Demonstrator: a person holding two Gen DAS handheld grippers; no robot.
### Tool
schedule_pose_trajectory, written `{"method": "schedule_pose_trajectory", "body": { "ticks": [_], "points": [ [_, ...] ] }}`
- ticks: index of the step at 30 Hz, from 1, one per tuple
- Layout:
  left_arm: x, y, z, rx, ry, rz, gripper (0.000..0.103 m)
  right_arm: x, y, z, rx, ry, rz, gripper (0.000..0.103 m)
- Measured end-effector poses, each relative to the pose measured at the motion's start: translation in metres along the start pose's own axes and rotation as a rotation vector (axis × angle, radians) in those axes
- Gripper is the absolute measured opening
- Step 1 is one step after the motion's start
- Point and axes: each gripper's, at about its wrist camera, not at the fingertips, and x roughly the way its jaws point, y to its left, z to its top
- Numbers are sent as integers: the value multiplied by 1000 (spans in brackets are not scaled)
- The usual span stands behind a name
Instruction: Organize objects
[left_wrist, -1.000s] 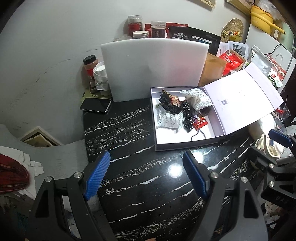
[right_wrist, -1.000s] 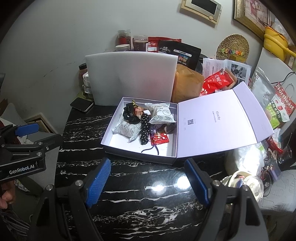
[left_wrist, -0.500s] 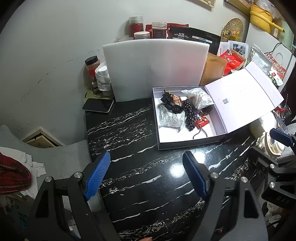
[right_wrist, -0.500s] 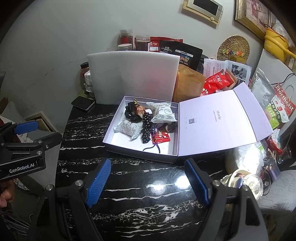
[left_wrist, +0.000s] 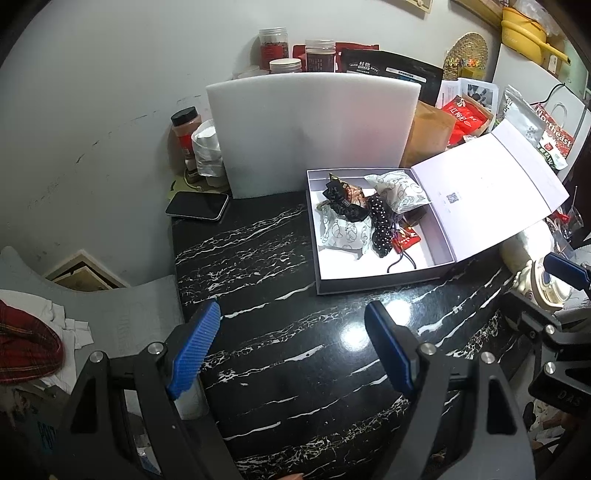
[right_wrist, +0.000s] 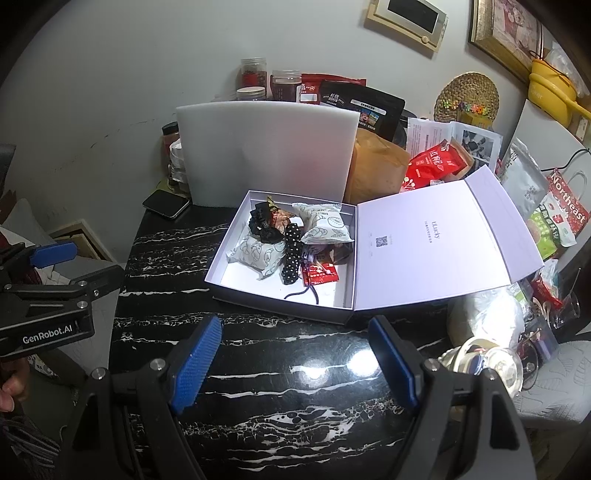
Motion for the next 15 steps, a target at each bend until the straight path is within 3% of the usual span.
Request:
{"method": "schedule_pose_trajectory", "body": {
  "ticks": [15],
  "points": [
    [1,1,-1,-8,5,5,80,0,0,0,-1,0,-1,82]
  ]
}}
